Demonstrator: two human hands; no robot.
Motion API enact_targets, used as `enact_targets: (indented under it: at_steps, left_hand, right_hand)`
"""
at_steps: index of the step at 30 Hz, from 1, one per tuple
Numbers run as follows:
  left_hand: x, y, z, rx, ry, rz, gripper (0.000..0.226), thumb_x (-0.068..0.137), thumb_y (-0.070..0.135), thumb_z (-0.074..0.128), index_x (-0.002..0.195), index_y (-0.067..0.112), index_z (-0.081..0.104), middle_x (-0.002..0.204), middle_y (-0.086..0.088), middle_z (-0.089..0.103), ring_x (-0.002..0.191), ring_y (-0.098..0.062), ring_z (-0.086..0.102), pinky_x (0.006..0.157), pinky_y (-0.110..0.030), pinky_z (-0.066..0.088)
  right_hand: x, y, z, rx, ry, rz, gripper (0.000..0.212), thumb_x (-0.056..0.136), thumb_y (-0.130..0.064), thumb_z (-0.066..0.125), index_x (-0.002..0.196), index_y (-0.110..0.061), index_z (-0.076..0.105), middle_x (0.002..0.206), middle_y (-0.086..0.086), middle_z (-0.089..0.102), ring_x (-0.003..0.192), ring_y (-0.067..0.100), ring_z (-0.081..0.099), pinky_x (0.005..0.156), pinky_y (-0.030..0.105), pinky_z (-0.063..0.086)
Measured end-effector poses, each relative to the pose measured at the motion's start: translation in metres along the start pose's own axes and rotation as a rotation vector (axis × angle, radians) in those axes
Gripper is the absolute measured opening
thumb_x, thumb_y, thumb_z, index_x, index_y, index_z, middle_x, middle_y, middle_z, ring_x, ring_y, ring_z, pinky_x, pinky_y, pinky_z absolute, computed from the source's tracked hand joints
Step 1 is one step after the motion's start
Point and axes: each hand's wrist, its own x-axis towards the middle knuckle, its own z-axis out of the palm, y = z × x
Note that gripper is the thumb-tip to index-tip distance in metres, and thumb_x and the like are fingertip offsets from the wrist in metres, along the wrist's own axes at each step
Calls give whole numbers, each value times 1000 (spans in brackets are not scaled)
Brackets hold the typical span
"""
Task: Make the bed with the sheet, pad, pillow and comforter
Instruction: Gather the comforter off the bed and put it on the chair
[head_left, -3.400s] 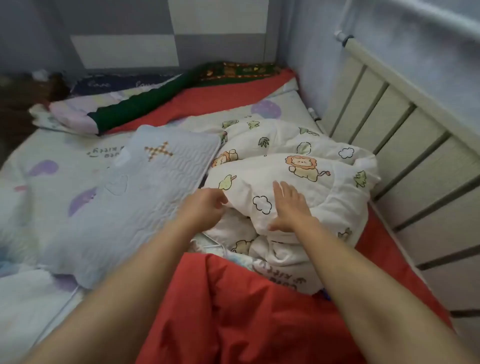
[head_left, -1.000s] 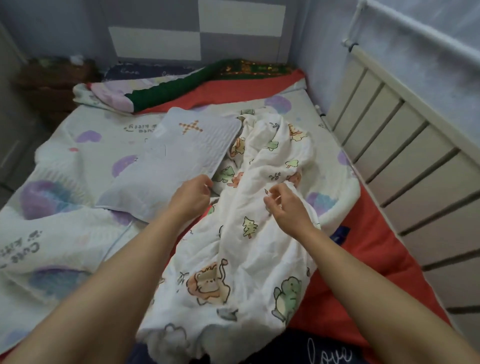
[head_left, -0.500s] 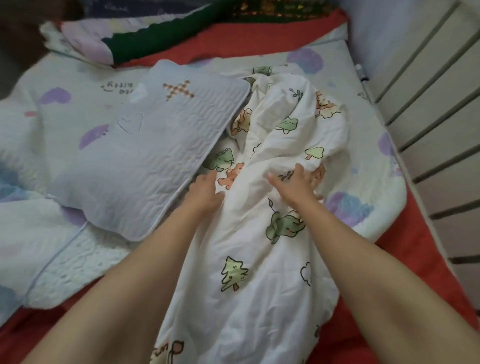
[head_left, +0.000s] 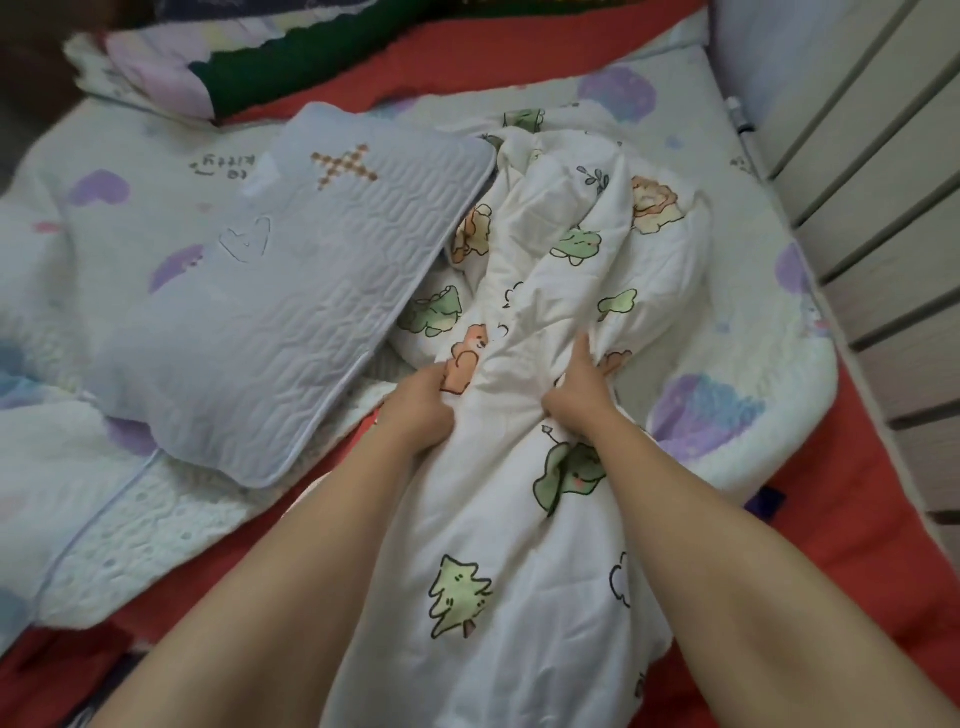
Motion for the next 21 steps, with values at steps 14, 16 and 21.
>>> enact_targets:
  at_steps: [14,16,21]
  left_hand:
    - [-158,12,-99,-32,416,72,25,73,11,50,86,15,70,85,-10,68,87,-34,61,71,-34,48]
    - [-194,10,-113,-45,440,122,29,69,19,46,84,16,71,84,-8,68,87,-33,61,73,-35,49]
    - [-310,-19,-141,-150,502,244,36,65,26,42,79,19,74,81,2,71,84,-25,62,71,-34,50]
  right_hand:
    - [-189,-35,-48,22,463,-477,7,60,-3,51,55,-8,49,53,8,49,57,34,50,49,38,37]
    - [-225,-37,-45,18,512,-532,4,59,-3,49,60,-3,53,54,11,53,56,34,51,48,40,41]
    - [-349,-49,-24,26,598,-750,9,62,-4,48,53,-5,46,46,3,41,46,25,40,44,33,27]
